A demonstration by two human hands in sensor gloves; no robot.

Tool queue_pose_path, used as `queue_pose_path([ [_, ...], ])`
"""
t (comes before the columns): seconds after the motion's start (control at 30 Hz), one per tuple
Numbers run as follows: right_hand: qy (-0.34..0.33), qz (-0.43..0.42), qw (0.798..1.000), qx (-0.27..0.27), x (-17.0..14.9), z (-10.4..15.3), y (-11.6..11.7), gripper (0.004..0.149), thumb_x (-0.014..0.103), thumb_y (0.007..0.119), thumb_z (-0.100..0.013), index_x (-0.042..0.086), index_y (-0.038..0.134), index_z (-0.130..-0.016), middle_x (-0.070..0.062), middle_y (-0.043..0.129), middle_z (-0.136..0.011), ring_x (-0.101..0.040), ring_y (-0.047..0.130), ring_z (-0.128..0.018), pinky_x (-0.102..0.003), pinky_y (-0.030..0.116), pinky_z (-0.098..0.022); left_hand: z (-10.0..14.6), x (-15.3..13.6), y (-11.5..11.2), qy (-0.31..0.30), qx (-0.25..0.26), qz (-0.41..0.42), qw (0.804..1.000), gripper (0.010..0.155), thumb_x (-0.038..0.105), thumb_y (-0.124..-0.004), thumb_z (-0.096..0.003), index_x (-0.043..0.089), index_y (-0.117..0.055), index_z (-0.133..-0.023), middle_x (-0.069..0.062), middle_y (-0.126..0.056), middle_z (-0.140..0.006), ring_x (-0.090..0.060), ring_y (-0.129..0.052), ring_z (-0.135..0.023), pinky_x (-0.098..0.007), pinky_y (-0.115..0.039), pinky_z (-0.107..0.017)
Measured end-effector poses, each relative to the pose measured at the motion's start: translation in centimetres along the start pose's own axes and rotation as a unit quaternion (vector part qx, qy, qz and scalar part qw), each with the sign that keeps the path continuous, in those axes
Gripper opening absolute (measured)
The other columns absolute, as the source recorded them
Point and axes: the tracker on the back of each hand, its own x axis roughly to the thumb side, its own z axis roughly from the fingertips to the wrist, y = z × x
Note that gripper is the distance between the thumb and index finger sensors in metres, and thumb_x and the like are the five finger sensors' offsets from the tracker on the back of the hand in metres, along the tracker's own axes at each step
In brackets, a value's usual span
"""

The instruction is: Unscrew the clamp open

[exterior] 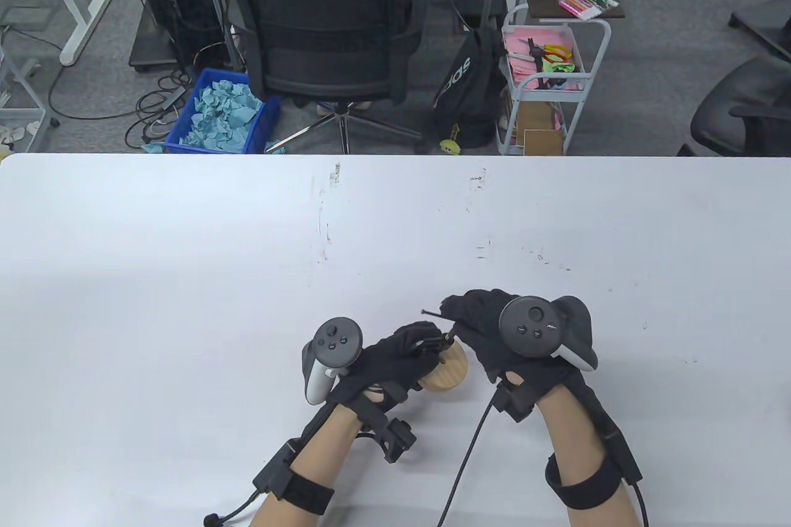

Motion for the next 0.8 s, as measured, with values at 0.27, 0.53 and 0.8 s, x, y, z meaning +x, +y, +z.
queue_pose_path([
  [0.27,0.003,-0.021,1.0,-0.018,-0.4,0.2,-0.5,0.043,0.023,0.079,-0.042,0.031,0.082,-0.085,-0.002,0.075,-0.093,-0.032,0.087,-0.073,-0.053,0.068,-0.057,0.0,-0.2,0.2,0.002,0.005,0.008,1.0,0.041,0.036,-0.084,-0.0515,0.03,-0.079,-0.092,-0.008,-0.066,-0.109,-0.023,-0.103,-0.071,-0.021,-0.094,-0.052],
  [0.53,0.06,-0.009,0.998,-0.019,-1.5,0.5,-1.3,0.058,0.055,0.079,-0.037,0.018,0.085,-0.082,-0.005,0.091,-0.067,-0.029,0.096,-0.05,-0.05,0.074,-0.045,0.0,-0.2,0.5,0.002,0.013,-0.017,1.0,0.041,0.036,-0.084,-0.0515,0.03,-0.079,-0.092,-0.008,-0.066,-0.109,-0.024,-0.103,-0.071,-0.022,-0.094,-0.052],
  [0.8,0.053,0.012,0.999,-0.003,-1.2,0.4,-1.1,0.052,0.047,0.083,-0.038,0.021,0.083,-0.084,-0.003,0.088,-0.071,-0.027,0.096,-0.054,-0.05,0.074,-0.048,0.0,-0.2,0.4,0.003,0.011,-0.018,1.0,0.042,0.036,-0.084,-0.0512,0.03,-0.079,-0.092,-0.008,-0.067,-0.109,-0.024,-0.103,-0.071,-0.022,-0.094,-0.052],
])
